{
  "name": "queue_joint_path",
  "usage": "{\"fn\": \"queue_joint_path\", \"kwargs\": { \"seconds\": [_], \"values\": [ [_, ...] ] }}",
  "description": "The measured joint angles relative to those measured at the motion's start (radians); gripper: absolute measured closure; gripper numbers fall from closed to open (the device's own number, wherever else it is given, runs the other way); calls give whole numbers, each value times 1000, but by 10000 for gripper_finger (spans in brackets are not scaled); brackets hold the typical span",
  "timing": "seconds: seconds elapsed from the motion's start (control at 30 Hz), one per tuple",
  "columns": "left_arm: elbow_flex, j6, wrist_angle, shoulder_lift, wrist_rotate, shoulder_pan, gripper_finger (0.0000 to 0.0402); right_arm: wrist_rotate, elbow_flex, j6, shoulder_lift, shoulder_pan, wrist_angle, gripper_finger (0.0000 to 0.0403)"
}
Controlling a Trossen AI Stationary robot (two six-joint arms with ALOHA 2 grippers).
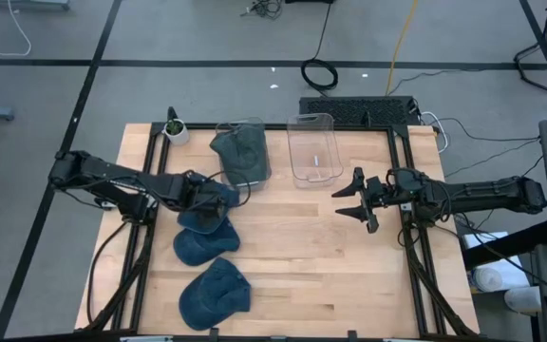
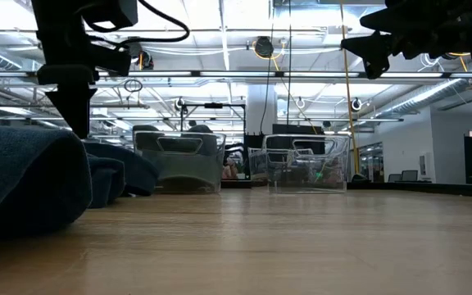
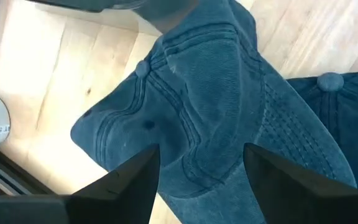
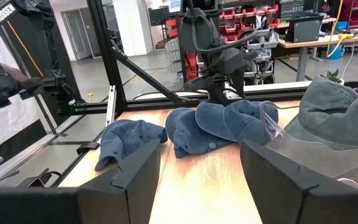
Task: Pick & Place hat
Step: Put the top blue cap into the right transparent bin
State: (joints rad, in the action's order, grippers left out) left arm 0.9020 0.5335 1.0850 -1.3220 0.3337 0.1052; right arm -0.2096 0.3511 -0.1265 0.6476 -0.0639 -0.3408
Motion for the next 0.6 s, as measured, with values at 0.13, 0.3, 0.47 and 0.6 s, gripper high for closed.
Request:
{"fn": "queue_joint_path", "kwargs": {
  "seconds": [0.13, 0.3, 0.47, 0.6],
  "values": [
    [0, 102, -2, 0, -35, -26, 160, 0, 0, 0, 0, 0, 0, 193],
    [-11, 342, -50, 0, -134, -76, 160, -1, 0, 0, 0, 0, 0, 193],
    [-44, 521, -61, 0, -200, -103, 160, -1, 0, 0, 0, 0, 0, 193],
    [-87, 585, -56, 0, -197, -130, 160, -1, 0, 0, 0, 0, 1, 193]
  ]
}}
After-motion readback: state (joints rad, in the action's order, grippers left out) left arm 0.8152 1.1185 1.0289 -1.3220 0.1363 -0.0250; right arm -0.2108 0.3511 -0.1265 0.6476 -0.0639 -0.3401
